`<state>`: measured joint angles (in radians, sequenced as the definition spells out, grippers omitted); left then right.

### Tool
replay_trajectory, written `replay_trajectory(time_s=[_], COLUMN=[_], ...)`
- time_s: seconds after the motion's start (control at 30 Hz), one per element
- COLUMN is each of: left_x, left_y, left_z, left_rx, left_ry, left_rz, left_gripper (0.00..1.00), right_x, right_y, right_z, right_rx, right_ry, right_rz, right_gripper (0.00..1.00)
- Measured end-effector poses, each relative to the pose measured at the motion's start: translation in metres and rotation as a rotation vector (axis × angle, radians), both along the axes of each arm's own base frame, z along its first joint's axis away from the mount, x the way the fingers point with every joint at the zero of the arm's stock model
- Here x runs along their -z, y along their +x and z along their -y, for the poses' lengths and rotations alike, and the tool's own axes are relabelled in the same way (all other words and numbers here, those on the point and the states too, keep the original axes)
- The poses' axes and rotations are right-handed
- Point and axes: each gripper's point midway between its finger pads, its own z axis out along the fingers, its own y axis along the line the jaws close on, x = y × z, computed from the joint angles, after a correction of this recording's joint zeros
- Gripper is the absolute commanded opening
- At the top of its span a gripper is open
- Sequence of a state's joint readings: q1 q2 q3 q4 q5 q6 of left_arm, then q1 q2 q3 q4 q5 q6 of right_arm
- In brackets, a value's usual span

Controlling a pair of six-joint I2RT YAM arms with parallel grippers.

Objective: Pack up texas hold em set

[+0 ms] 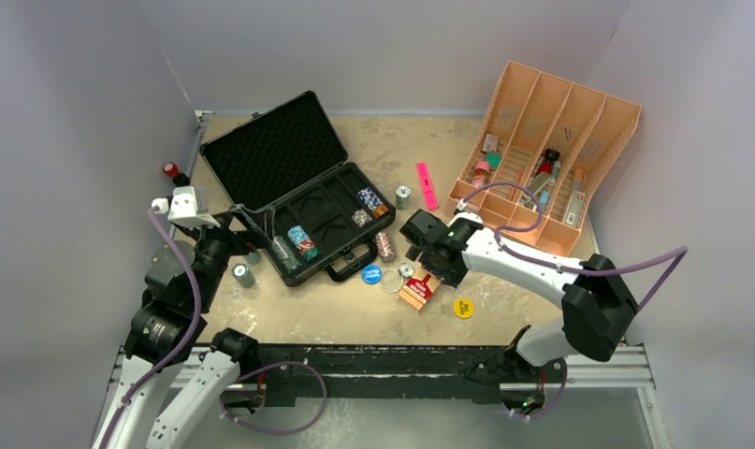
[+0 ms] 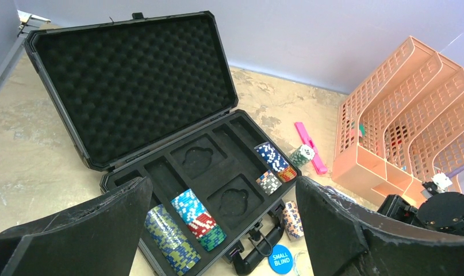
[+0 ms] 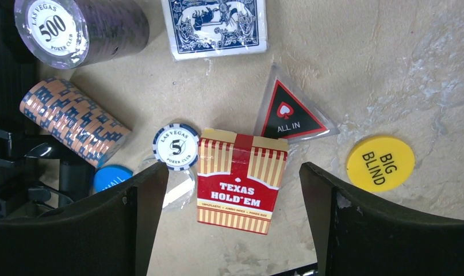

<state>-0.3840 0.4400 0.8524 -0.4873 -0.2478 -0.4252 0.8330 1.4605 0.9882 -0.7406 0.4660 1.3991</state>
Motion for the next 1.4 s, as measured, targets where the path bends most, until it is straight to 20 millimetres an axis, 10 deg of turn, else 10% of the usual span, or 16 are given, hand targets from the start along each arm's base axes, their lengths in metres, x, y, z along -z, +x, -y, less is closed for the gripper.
replay_trajectory(time_s=[0.9,1.17,1.4], left_x=[0.011,0.028,0.040], left_y=[0.006,0.012,0.016], left_z=[0.009,0.016,0.034], left_rx=[0.035,0.062,0.146], left_ry=[0.015,0.050,0.052], left_rz=[-0.046,-0.101,-0.157], left_gripper=[0.98,0.96,0.89], right_x=[0.049,0.049,0.015], right_y=[-0.017,-0.016,-0.008], right_z=[-0.017,-0.019,-0.025], right_rx=[-0.063,-0.068,-0.096], right_ry=[0.053,0.061,0.146], right_rz=[-0.123,-0.117,-0.023], right_gripper=[0.79,0.52,0.50])
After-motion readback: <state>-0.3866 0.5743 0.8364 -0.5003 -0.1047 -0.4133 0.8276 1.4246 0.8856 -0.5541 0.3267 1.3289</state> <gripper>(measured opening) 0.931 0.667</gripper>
